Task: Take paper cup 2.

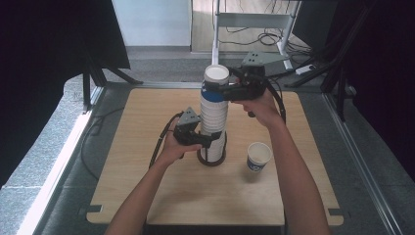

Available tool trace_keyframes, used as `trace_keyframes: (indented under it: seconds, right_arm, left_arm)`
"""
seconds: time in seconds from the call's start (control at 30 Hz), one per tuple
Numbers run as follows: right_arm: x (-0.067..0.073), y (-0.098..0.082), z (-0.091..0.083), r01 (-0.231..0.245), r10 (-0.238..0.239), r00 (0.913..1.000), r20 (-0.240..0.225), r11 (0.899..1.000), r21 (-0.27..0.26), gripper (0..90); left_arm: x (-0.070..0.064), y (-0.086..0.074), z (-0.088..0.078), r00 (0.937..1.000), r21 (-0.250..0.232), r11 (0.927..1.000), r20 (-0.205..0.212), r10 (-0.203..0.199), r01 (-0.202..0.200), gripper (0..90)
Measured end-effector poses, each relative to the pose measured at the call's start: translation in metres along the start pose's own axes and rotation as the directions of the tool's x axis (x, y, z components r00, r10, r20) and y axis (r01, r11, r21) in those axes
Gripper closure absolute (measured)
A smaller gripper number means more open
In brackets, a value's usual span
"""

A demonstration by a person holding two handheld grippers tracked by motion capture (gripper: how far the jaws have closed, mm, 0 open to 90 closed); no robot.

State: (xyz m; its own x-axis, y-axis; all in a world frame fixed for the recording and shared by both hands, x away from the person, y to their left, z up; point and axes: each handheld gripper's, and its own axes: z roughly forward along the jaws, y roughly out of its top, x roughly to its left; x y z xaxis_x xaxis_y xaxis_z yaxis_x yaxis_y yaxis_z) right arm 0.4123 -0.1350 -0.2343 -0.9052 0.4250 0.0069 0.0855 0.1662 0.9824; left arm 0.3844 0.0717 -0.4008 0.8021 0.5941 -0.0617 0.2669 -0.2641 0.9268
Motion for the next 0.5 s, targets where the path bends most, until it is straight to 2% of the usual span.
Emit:
trace_keyframes:
  seconds: [0.2,0.3,0.5]
  right_arm:
    - [0.004,0.016,-0.016,0.023,-0.021,0.9993,0.031,0.998,-0.056,28.2]
    - [0.007,0.022,-0.027,0.025,-0.021,0.9992,0.032,0.994,-0.108,28.5]
    - [0.012,0.031,-0.048,0.045,-0.038,0.9982,0.047,0.987,-0.155,28.6]
  left_arm:
    - [-0.001,0.001,0.001,1.0000,0.009,0.9999,-0.001,0.007,-0.007,13.0]
    - [-0.001,0.000,0.000,1.0000,0.012,0.9999,0.001,0.000,0.000,13.0]
    - [-0.001,0.001,0.000,1.0000,0.013,0.9999,-0.002,0.004,-0.004,13.1]
